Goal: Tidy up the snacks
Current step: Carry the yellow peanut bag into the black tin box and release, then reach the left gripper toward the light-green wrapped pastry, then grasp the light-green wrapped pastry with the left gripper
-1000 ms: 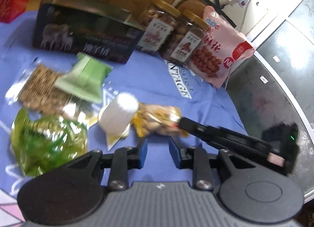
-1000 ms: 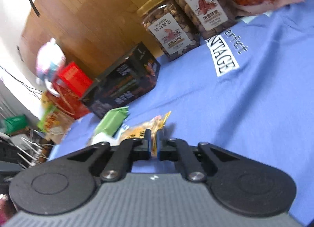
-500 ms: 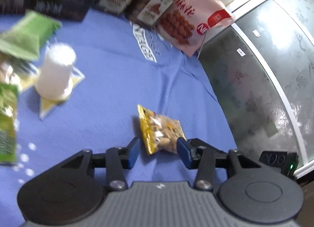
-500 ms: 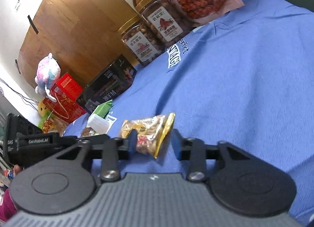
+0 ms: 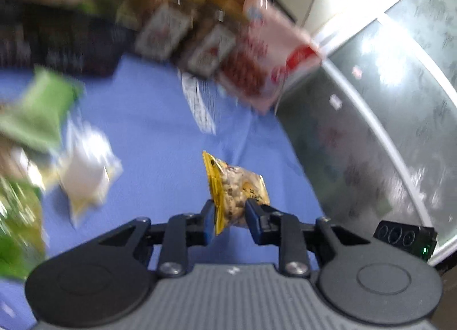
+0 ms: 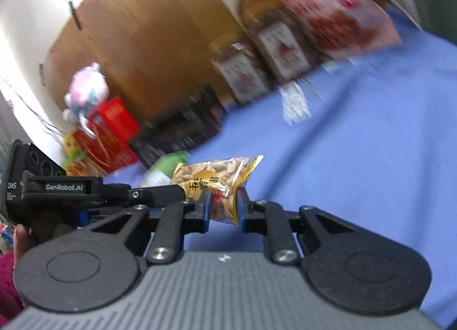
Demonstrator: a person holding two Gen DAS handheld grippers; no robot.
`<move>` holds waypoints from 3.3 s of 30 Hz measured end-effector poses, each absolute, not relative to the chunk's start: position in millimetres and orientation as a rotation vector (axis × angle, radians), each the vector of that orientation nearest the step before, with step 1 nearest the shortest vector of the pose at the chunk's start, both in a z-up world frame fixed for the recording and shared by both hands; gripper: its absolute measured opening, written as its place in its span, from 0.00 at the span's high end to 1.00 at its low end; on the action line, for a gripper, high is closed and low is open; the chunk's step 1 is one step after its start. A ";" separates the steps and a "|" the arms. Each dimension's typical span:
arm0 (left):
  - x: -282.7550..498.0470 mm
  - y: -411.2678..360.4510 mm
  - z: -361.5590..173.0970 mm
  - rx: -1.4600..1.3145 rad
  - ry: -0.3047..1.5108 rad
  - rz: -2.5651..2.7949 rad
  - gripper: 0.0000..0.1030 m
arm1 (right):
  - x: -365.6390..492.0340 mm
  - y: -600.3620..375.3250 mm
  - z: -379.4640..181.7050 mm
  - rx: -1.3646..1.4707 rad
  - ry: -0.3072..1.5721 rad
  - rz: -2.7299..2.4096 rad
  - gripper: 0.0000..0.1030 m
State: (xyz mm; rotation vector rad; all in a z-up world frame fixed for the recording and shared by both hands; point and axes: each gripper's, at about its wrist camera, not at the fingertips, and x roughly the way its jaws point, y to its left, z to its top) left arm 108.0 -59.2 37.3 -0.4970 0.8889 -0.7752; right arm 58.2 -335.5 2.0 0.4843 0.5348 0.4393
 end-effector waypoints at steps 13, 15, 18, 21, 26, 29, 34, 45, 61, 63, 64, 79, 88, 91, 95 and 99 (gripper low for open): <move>242.9 17.3 88.5 -0.490 0.700 -0.446 0.77 | 236.0 -213.6 37.6 0.326 0.474 0.540 0.80; 259.8 20.2 79.8 -0.486 0.706 -0.408 0.75 | 250.4 -201.6 30.8 0.310 0.496 0.514 0.76; 272.5 17.3 67.6 -0.447 0.726 -0.351 0.75 | 255.2 -193.1 23.3 0.275 0.519 0.465 0.72; 258.7 20.1 69.0 -0.436 0.709 -0.356 0.74 | 230.8 -205.5 27.7 0.288 0.472 0.466 0.72; 196.7 44.2 79.3 -0.502 0.630 -0.438 0.74 | 170.7 -227.3 20.2 0.348 0.510 0.552 0.72; 168.2 52.8 70.2 -0.530 0.645 -0.441 0.72 | 155.5 -216.4 8.6 0.336 0.581 0.579 0.72; 150.5 63.5 40.5 -0.641 0.771 -0.410 0.69 | 182.5 -205.6 -8.2 0.434 0.745 0.606 0.71; 140.8 57.3 -4.1 -0.781 0.876 -0.417 0.56 | 221.6 -194.6 -37.9 0.562 0.867 0.597 0.83; 76.8 145.5 4.1 -0.844 0.785 -0.346 0.80 | 76.8 -147.3 23.7 0.315 0.686 0.846 0.93; 71.9 151.1 1.1 -0.851 0.777 -0.343 0.80 | 68.9 -160.1 16.9 0.358 0.686 0.810 0.93; 70.8 151.8 0.8 -0.845 0.777 -0.346 0.80 | 66.4 -165.2 13.3 0.372 0.688 0.797 0.93; 113.7 102.4 18.8 -0.683 0.793 -0.418 0.56 | 83.3 -149.9 3.6 0.190 0.660 0.588 0.45; 152.4 70.6 12.4 -0.594 0.869 -0.452 0.56 | 113.5 -129.1 -8.2 0.080 0.691 0.616 0.39; 153.1 63.5 7.6 -0.563 0.869 -0.451 0.67 | 109.4 -123.3 -8.1 0.038 0.670 0.598 0.41; 143.6 69.4 19.3 -0.583 0.854 -0.469 0.69 | 100.5 -130.3 5.2 0.082 0.622 0.603 0.49; 144.5 77.3 54.7 -0.589 0.759 -0.493 0.69 | 101.3 -128.0 35.8 0.070 0.508 0.605 0.49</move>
